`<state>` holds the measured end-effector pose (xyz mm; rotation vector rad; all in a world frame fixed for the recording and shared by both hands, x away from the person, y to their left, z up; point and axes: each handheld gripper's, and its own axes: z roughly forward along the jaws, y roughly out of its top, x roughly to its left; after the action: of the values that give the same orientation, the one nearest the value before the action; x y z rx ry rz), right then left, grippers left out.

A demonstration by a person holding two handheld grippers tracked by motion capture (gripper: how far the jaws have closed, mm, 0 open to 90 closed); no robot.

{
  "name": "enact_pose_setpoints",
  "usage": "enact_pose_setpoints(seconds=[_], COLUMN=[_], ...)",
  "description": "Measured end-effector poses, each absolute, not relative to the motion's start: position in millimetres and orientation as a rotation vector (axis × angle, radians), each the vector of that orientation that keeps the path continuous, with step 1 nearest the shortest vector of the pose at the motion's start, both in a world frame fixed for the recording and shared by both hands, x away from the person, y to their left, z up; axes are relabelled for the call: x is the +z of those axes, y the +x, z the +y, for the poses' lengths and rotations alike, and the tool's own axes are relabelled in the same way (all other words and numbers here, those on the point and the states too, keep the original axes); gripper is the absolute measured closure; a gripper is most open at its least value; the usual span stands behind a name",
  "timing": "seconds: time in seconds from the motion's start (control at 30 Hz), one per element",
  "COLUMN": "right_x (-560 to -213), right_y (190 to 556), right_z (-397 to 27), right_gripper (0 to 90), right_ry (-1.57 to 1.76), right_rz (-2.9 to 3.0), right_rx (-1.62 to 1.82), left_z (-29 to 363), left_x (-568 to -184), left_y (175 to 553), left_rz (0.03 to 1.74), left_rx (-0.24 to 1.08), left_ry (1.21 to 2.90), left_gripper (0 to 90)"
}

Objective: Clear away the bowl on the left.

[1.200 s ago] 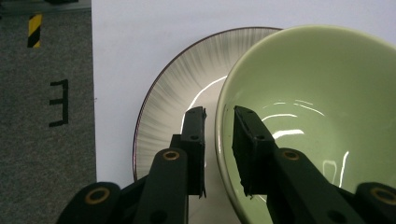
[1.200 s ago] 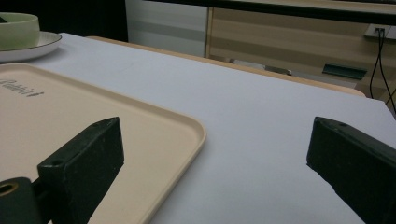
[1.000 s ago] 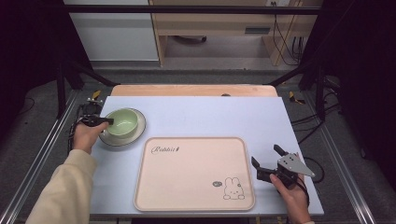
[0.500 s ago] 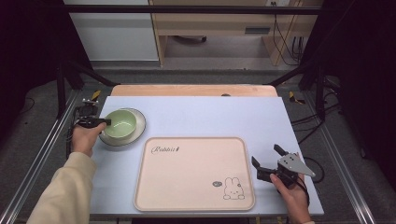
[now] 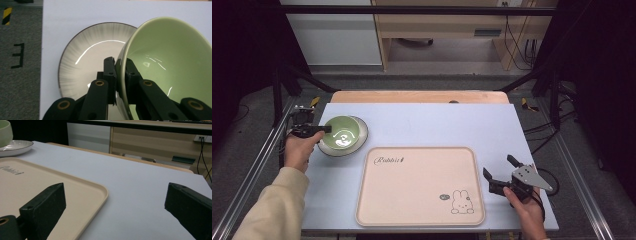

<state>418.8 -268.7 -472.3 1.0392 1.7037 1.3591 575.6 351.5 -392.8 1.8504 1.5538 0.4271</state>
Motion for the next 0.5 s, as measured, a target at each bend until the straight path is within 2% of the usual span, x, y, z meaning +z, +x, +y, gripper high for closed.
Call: enact_pose_setpoints(seconds=[0.5], right_x=[-467], right_y=[413], right_z=[-277], right_gripper=[3.5], right_ry=[1.036], right_rz=[1.666], right_rx=[1.352], left_z=[312], left_x=[-375], left_y=[573], left_rz=[1.448], left_rx=[0.408], left_ry=[1.910], left_gripper=[83.0])
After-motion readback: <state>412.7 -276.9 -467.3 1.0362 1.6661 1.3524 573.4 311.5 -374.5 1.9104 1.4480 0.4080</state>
